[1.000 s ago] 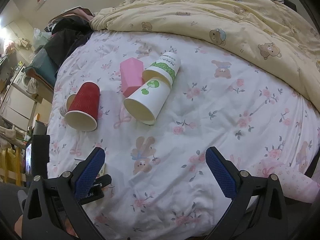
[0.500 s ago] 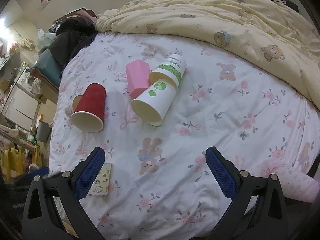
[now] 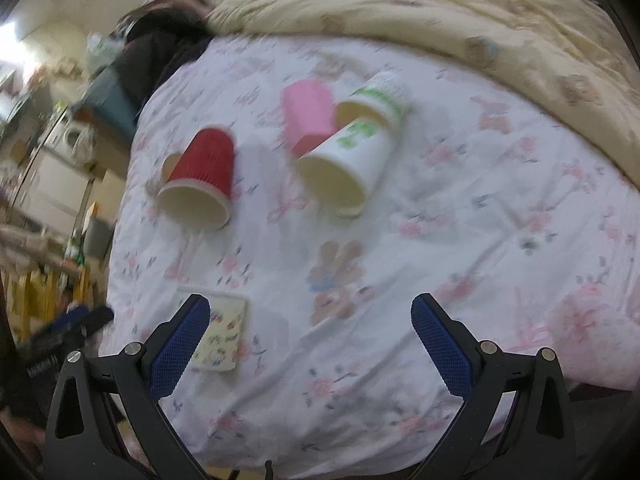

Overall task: Flip cup upside down
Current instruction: 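Lift the Hello Kitty cup with the right gripper and carry it clear, then rotate the right gripper to turn the Hello Kitty cup rim-down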

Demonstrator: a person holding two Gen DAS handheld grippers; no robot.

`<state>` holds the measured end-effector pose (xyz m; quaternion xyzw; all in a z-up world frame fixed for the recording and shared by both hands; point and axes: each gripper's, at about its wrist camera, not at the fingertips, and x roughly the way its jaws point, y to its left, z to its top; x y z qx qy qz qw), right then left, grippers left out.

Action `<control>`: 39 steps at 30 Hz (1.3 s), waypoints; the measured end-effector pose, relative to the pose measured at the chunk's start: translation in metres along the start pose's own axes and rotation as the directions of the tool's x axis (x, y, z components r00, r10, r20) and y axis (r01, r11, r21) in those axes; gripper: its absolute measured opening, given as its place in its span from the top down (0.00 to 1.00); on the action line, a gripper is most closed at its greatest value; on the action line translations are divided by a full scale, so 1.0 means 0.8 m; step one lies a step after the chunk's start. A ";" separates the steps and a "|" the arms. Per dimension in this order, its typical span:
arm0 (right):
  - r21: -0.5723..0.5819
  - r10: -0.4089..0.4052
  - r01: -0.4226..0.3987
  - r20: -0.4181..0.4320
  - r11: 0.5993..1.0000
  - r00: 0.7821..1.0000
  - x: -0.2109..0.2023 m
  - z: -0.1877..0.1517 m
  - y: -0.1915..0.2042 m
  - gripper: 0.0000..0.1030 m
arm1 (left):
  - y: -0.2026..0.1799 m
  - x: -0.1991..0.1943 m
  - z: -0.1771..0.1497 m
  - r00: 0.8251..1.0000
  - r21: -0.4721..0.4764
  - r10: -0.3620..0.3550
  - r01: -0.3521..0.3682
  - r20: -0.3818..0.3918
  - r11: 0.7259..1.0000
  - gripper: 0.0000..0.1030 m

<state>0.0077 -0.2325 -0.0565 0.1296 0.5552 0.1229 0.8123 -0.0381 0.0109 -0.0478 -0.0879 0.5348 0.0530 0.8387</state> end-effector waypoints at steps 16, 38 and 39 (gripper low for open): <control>-0.007 0.186 -0.197 -0.305 0.980 0.934 0.113 -0.025 0.085 0.17 | 0.027 -0.004 0.007 1.000 -0.095 0.004 -0.005 -0.013 0.995 0.14; 0.003 0.122 -0.130 -0.356 0.992 0.926 0.137 -0.027 0.081 0.36 | 0.026 0.004 0.011 0.999 -0.096 -0.005 0.002 -0.033 0.995 0.14; 0.003 0.132 -0.140 -0.358 0.990 0.925 0.136 -0.027 0.082 0.41 | 0.028 0.002 0.012 1.000 -0.100 -0.004 0.002 -0.027 0.995 0.14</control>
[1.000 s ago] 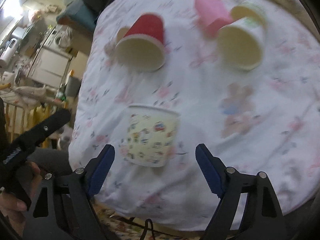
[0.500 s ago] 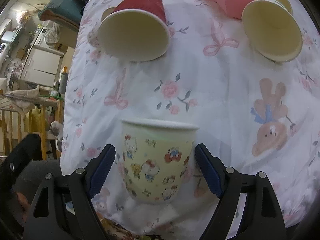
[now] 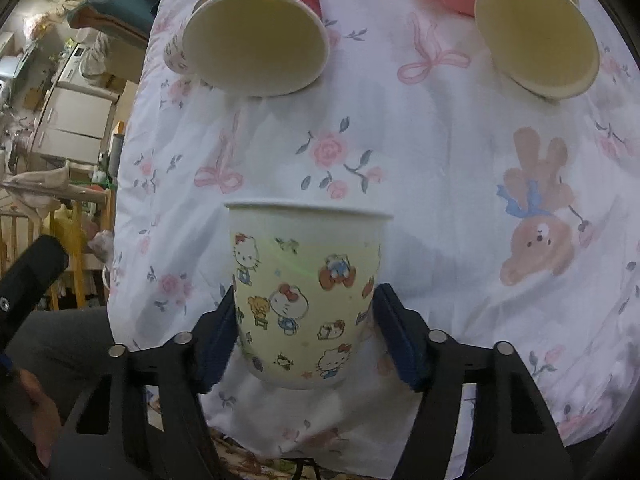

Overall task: Flip cup upside down
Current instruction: 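Rotate the right gripper to turn the Hello Kitty cup rim-down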

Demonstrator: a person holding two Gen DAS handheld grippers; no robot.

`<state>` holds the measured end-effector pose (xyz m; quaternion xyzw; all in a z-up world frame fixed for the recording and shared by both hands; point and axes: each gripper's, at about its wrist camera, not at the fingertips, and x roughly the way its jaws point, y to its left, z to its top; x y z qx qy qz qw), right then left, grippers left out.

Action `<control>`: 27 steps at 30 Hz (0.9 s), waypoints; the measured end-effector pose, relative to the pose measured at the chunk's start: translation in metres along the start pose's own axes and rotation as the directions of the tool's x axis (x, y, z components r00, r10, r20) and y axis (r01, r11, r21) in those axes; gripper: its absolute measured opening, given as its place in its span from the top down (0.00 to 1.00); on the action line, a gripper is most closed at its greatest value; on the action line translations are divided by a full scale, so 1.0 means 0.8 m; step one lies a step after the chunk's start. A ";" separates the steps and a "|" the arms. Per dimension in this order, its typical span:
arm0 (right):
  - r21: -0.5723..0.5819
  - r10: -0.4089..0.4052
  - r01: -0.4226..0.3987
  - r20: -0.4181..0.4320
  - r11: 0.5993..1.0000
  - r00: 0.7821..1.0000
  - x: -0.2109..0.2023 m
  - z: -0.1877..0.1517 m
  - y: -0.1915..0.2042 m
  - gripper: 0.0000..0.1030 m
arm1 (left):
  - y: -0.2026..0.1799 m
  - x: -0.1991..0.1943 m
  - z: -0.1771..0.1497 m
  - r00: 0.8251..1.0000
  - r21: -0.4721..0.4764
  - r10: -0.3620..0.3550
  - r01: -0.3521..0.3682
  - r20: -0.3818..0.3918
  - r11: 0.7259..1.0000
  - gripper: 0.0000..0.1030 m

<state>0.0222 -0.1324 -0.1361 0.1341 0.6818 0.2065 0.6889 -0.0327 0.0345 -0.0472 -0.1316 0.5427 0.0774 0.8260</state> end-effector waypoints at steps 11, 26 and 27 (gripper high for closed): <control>-0.067 0.033 -0.024 0.134 0.997 0.990 -0.090 0.002 0.005 0.42 | 0.000 -0.010 0.004 0.998 -0.014 -0.033 0.033 0.048 0.999 0.14; -0.119 0.082 -0.048 0.305 0.992 0.949 -0.171 -0.008 -0.032 0.42 | -0.022 -0.012 0.000 0.993 0.063 0.024 -0.031 0.115 0.998 0.14; -0.114 0.066 -0.032 0.311 0.993 0.948 -0.169 -0.008 -0.033 0.42 | -0.022 -0.011 0.000 0.993 0.063 0.028 -0.036 0.114 0.997 0.14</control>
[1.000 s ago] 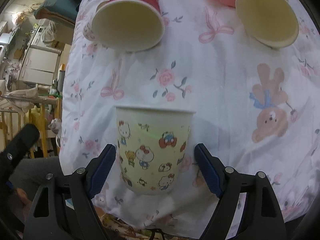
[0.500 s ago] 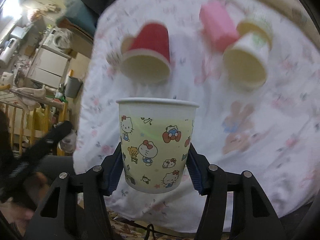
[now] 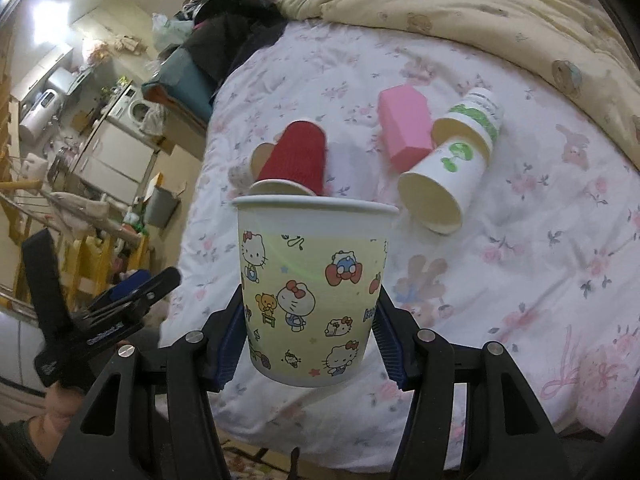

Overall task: Flip cup upside down
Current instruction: 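Rotate the right gripper to turn the Hello Kitty cup rim-down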

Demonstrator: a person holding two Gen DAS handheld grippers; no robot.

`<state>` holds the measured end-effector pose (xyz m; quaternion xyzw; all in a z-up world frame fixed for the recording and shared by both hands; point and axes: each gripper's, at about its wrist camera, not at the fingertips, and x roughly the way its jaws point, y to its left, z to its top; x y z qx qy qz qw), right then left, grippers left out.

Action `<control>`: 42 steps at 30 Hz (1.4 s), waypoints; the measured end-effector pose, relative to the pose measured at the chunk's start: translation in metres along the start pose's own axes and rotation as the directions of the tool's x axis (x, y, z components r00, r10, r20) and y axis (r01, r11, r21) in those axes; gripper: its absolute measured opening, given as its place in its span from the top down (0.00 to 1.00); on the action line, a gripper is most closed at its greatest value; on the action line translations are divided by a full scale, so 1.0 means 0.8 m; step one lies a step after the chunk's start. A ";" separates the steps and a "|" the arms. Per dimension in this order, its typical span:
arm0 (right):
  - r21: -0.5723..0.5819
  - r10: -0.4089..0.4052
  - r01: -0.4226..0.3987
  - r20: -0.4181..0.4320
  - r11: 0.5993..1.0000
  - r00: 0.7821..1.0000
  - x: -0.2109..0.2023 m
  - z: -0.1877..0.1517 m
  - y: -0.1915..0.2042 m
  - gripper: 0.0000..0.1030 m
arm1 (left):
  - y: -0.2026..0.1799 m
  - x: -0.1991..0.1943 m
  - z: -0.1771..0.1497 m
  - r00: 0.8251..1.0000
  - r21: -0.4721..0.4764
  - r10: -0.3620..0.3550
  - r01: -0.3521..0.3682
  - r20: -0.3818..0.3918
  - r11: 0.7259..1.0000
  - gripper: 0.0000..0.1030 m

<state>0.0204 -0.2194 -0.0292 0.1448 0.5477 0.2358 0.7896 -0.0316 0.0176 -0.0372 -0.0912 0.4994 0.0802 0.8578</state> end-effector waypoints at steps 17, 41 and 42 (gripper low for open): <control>-0.021 0.054 -0.055 -0.054 0.998 0.997 0.014 -0.004 0.011 0.42 | -0.065 -0.020 0.035 0.975 0.120 -0.212 0.218 -0.061 0.968 0.05; -0.171 0.009 -0.021 -0.069 0.985 0.998 0.017 -0.019 0.039 0.43 | -0.072 0.014 0.036 0.947 0.084 -0.288 0.301 -0.139 0.950 0.05; -0.170 0.011 -0.022 -0.068 0.985 0.998 0.017 -0.019 0.039 0.43 | -0.072 0.014 0.036 0.947 0.081 -0.288 0.301 -0.141 0.950 0.05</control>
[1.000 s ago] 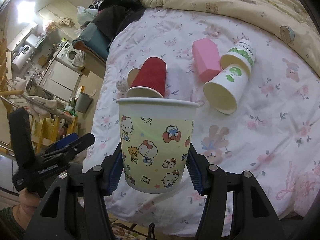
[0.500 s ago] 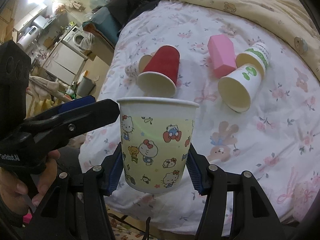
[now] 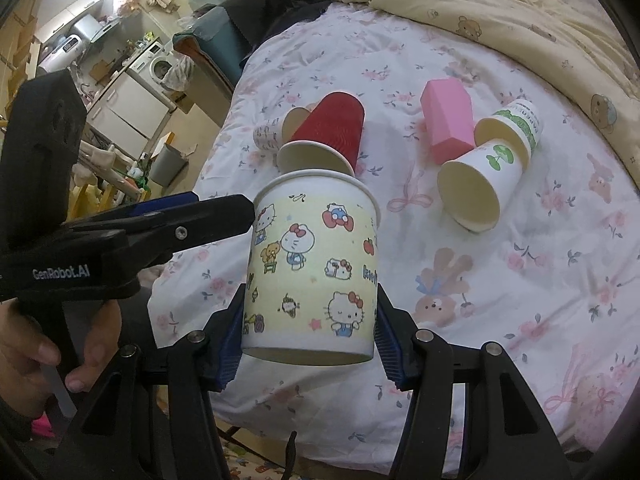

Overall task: Flip cup upside down
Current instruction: 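Rotate the right gripper to turn the Hello Kitty cup rim-down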

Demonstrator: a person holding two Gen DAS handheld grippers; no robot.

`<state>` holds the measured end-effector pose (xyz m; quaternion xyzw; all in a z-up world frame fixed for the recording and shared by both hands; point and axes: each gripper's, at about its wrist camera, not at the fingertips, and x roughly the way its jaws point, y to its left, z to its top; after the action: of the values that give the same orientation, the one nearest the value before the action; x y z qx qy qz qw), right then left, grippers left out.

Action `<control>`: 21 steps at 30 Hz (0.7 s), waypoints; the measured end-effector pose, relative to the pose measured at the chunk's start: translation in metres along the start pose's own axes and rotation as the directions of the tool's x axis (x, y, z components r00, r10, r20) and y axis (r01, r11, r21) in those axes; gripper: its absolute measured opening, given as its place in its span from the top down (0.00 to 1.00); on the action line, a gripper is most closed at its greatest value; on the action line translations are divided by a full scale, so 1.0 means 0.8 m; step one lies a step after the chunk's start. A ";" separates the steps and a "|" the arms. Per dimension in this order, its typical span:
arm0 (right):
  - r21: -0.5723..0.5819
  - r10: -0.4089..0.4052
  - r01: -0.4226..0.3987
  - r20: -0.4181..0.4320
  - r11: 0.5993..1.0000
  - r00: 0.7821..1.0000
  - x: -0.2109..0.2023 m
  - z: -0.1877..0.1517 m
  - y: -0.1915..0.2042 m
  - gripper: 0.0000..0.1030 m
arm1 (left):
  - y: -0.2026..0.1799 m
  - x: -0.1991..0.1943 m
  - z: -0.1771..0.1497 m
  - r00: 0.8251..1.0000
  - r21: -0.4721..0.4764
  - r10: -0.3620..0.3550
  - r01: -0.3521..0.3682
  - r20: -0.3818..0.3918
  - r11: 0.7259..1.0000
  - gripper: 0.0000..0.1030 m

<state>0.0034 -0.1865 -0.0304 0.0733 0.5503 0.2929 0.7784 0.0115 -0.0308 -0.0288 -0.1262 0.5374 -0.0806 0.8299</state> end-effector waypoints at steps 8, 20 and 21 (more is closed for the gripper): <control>-0.015 -0.023 0.023 0.017 1.000 1.000 -0.009 -0.001 -0.003 0.43 | -0.005 0.003 -0.001 1.000 0.019 0.020 -0.020 -0.012 1.000 0.05; -0.123 -0.122 0.099 -0.192 0.987 0.974 0.004 0.040 -0.008 0.42 | 0.041 -0.039 -0.029 0.979 0.005 0.185 -0.186 0.081 0.983 0.05; -0.126 -0.129 0.103 -0.219 0.987 0.967 0.014 0.043 -0.010 0.42 | 0.047 -0.037 -0.031 0.980 -0.009 0.187 -0.187 0.071 0.982 0.05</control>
<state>0.0399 -0.1798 -0.0293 -0.0373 0.6214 0.2842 0.7292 -0.0236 0.0101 -0.0237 -0.0788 0.5168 0.0029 0.8525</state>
